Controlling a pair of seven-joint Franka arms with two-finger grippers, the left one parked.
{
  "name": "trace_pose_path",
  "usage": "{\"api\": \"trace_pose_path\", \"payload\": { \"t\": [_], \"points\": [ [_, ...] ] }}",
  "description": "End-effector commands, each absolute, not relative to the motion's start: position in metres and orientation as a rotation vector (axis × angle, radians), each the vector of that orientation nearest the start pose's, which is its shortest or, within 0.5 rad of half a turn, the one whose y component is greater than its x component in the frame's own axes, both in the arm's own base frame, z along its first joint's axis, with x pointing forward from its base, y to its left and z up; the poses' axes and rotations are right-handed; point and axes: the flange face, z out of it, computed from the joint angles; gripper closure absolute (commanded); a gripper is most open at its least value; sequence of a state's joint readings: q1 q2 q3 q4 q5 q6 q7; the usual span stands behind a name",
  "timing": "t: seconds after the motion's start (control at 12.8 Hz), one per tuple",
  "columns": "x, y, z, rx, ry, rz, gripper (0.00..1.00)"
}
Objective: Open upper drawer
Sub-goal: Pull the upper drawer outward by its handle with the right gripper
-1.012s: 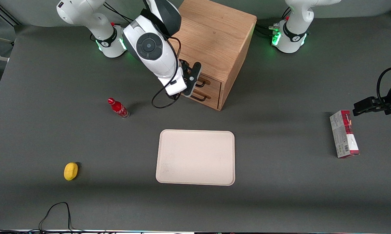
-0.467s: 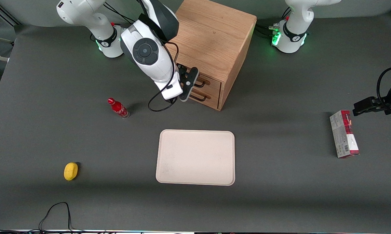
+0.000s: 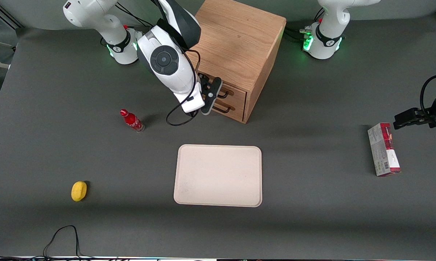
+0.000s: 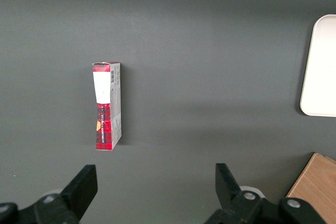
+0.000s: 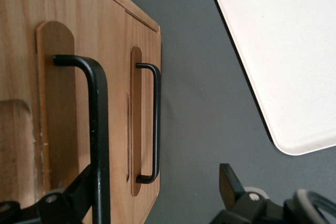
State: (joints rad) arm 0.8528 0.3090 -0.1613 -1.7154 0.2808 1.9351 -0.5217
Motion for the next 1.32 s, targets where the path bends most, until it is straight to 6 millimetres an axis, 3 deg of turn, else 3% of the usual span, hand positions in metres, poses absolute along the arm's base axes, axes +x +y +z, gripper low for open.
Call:
{"api": "trace_pose_path", "payload": {
  "t": [0.0, 0.39, 0.78, 1.25],
  "points": [
    [0.478, 0.428, 0.397, -2.508, -1.518, 0.105, 0.0],
    [0.492, 0.423, 0.392, -2.559, -1.458, 0.102, 0.0],
    [0.515, 0.415, 0.399, -2.593, -1.427, 0.058, 0.0],
    [0.561, 0.38, 0.407, -2.653, -1.34, 0.002, 0.0]
  ]
}}
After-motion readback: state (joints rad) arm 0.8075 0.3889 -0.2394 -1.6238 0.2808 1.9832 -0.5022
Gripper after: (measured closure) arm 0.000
